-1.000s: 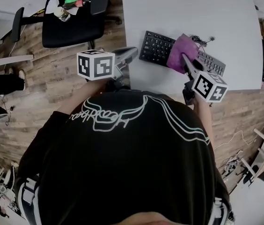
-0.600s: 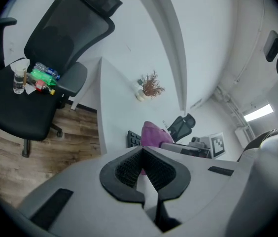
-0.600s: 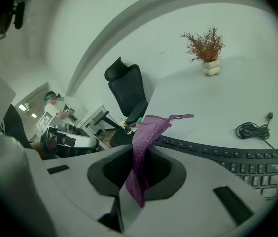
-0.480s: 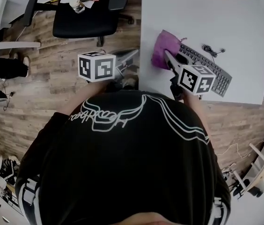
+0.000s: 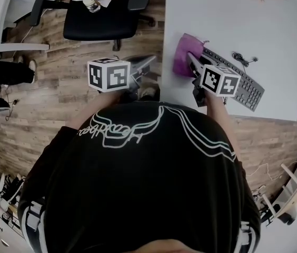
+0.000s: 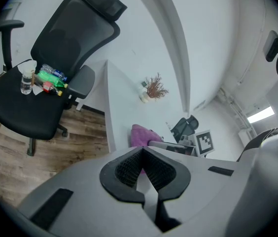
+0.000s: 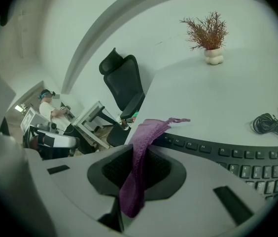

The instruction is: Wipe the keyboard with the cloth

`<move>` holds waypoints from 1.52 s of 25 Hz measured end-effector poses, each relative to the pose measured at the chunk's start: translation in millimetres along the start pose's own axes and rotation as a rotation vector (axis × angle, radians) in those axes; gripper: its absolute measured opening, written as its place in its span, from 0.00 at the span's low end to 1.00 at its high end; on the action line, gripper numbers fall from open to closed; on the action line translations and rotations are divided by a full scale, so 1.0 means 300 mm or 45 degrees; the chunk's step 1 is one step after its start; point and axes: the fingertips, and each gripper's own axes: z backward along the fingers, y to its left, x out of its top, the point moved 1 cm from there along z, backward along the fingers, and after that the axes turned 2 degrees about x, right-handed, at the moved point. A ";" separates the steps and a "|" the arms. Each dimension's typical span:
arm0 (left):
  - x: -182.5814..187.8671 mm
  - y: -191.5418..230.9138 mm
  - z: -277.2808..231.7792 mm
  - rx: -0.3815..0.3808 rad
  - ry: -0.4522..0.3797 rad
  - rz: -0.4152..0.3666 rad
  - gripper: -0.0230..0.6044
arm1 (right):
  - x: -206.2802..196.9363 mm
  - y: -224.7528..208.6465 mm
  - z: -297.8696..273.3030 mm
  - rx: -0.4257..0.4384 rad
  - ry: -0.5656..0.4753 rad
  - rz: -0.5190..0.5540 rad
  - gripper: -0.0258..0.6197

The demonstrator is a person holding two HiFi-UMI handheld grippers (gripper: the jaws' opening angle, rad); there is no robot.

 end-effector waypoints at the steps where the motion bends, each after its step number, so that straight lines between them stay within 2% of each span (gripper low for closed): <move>1: 0.001 0.004 0.001 0.006 0.003 -0.001 0.05 | -0.001 -0.004 -0.002 -0.007 0.003 0.003 0.12; 15: -0.001 -0.030 -0.041 -0.023 0.037 -0.016 0.05 | -0.038 -0.059 0.032 -0.070 0.003 -0.023 0.12; 25: -0.011 -0.089 -0.123 -0.083 0.087 -0.038 0.05 | -0.072 -0.132 0.108 -0.119 -0.019 -0.078 0.12; 38: -0.054 -0.184 -0.253 -0.156 0.207 -0.110 0.05 | -0.153 -0.294 0.292 -0.270 -0.088 -0.200 0.13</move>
